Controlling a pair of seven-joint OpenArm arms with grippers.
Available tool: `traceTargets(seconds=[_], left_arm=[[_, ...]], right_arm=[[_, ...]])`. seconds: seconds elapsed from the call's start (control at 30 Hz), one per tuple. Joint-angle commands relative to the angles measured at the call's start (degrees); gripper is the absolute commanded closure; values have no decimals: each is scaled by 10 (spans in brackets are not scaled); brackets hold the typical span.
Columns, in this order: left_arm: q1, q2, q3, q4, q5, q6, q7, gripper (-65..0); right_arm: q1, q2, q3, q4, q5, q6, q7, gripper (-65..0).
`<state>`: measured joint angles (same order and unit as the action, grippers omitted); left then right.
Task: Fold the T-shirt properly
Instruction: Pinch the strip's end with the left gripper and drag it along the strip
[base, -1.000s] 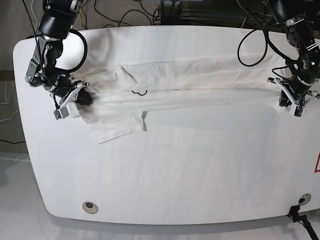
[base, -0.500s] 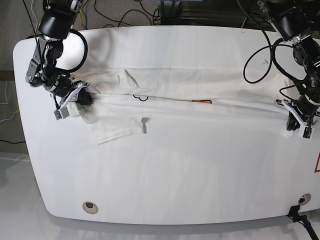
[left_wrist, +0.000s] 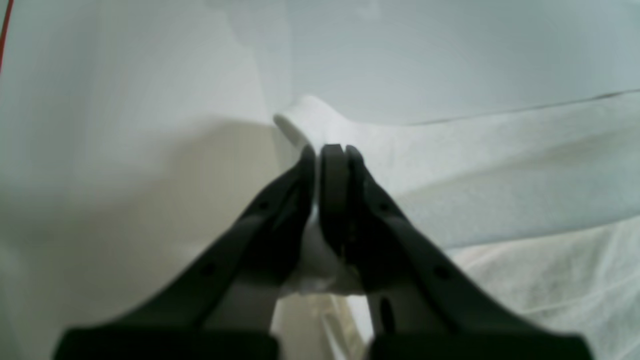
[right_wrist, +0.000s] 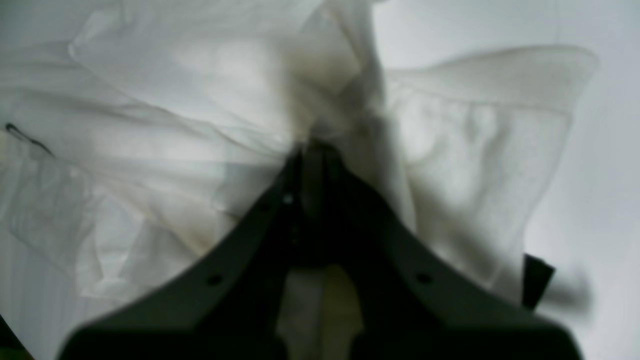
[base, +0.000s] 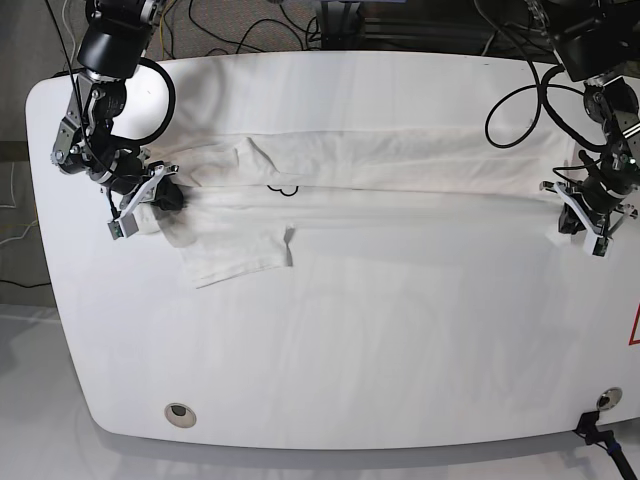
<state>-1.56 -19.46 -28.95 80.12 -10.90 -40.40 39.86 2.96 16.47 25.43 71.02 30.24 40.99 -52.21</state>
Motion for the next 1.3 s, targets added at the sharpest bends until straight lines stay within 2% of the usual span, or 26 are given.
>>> traceTargets(seconds=[0.0,0.03,0.2,0.23,0.27,0.37,0.5,0.7,0.8,1.07,1.13,1.17,1.27], left_arm=[[-10,-24,1,9,-1,4,-11,0],[-11,-24,1,9,-1,4,-12,-48],[-27,-24,1,-3,-4,4,-60,-413],[-29,-24,0,-9,-4,4,-60,-468],[-35,-23,0,-12,-4,4,-64,-494],[-37,-21,0,-23,-4,4,-90,-495],[-40,-3,0,-74,-1,4,-92,-495],[-59,0,-1,-165,-4,4,-92,-495],[-57,14,-4,-165,-5,4,-92,-495],[-56,15,-5,-166,-3,4,-92,-494],[-55,15,-2,-166,-1,4,-91,-438],[-55,15,-1,-166,-1,4,-91,-371],[-56,15,-1,-166,-2,4,-91,-107]], right_arm=[[-5,5,-1,-4,-45,-10,-38,0],[-5,5,-1,-4,-45,-10,-38,0],[-5,5,-1,-4,-46,-10,-38,0],[-5,5,-1,-4,-45,-10,-38,0],[-5,5,-1,-4,-45,-10,-38,0],[-5,5,-1,-4,-44,-10,-38,0],[-5,5,-1,-4,-44,-10,-38,0],[-5,5,-17,-4,-43,-10,-38,0],[-6,5,-20,-4,-43,-10,-38,0],[-6,5,-20,-4,-43,-10,-38,0],[-5,5,-20,-4,-43,-10,-38,0],[-5,5,-20,-4,-43,-10,-38,0],[-5,5,-20,-4,-43,-10,-38,0]])
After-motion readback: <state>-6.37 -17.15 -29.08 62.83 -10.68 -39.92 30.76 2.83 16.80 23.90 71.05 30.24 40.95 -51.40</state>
